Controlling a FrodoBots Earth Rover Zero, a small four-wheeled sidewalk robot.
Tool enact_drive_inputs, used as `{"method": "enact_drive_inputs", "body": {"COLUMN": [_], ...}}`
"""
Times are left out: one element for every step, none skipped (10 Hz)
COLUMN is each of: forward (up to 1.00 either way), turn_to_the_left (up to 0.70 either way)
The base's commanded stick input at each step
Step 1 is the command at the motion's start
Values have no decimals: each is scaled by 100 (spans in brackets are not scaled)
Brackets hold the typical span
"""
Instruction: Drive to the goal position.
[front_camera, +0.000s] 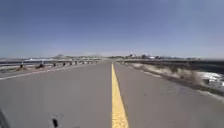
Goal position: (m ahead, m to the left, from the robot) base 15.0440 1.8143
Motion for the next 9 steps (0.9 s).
{"method": "enact_drive_inputs", "body": {"forward": [85, 85, 85, 85, 85, 85, 85, 85, 85], "turn_to_the_left": [0, 0, 0, 0, 0, 0, 0, 0, 0]}}
